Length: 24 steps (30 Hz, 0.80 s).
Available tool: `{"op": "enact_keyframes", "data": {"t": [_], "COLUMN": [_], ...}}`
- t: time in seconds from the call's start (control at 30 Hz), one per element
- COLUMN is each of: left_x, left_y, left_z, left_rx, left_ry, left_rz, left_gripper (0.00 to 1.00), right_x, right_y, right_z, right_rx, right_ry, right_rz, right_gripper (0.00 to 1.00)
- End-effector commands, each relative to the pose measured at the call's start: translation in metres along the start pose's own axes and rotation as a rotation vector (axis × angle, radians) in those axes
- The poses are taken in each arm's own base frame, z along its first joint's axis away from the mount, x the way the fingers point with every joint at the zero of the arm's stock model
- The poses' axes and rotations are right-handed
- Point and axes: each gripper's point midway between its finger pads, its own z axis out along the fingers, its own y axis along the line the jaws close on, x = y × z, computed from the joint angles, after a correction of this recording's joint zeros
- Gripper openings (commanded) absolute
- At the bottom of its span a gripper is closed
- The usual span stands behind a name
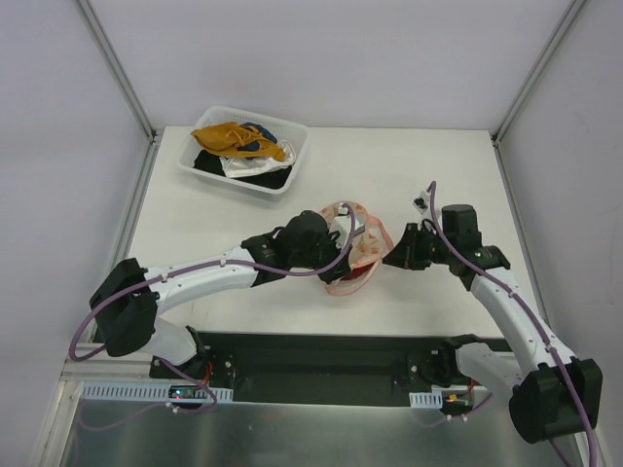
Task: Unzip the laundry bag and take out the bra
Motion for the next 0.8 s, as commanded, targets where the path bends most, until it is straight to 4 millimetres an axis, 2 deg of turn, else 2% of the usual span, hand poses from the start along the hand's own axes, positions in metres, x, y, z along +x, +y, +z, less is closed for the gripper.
{"op": "enact_keyframes", "data": {"t": [0.0,0.27,0.37,0.47,0.5,0.53,0.57,0.6,0.67,0.7,0.77], "left_x": [0.006,0.016,0.015,0.012,0.008,0.005,0.011,-0.001,-0.001,-0.009,-0.013], "left_y": [-0.005,-0.009,-0.01,-0.005,-0.005,-0.003,-0.002,-0.004,-0.008,-0.011,-0.02], "left_z": [-0.015,-0.02,-0.021,-0.02,-0.02,-0.019,-0.016,-0.016,-0.011,-0.011,-0.008], "left_rx": [0.04,0.062,0.065,0.038,0.03,0.022,0.021,0.028,0.055,0.067,0.114], "left_ry": [-0.001,0.027,0.024,0.021,0.013,0.016,0.049,0.037,0.061,0.052,0.057], "left_rz": [0.02,0.008,0.014,0.018,0.02,0.021,0.014,0.02,0.016,0.019,0.001], "left_gripper": [0.0,0.0,0.0,0.0,0.0,0.08,0.22,0.47,0.62,0.71,0.8], "right_x": [-0.03,-0.051,-0.048,-0.044,-0.036,-0.032,-0.027,-0.016,-0.003,0.002,0.022], "right_y": [-0.014,-0.042,-0.049,-0.044,-0.045,-0.044,-0.04,-0.042,-0.035,-0.032,-0.031], "right_z": [0.006,0.031,0.035,0.027,0.026,0.023,0.016,0.015,0.006,0.004,0.002], "right_rx": [0.08,0.18,0.203,0.196,0.197,0.197,0.199,0.204,0.196,0.193,0.194], "right_ry": [-0.056,-0.055,-0.035,-0.049,-0.04,-0.037,-0.044,-0.025,-0.023,-0.021,0.008], "right_rz": [-0.002,0.029,0.04,0.038,0.04,0.042,0.032,0.037,0.03,0.04,0.055], "right_gripper": [0.01,0.01,0.01,0.01,0.01,0.01,0.01,0.01,0.01,0.01,0.01]}}
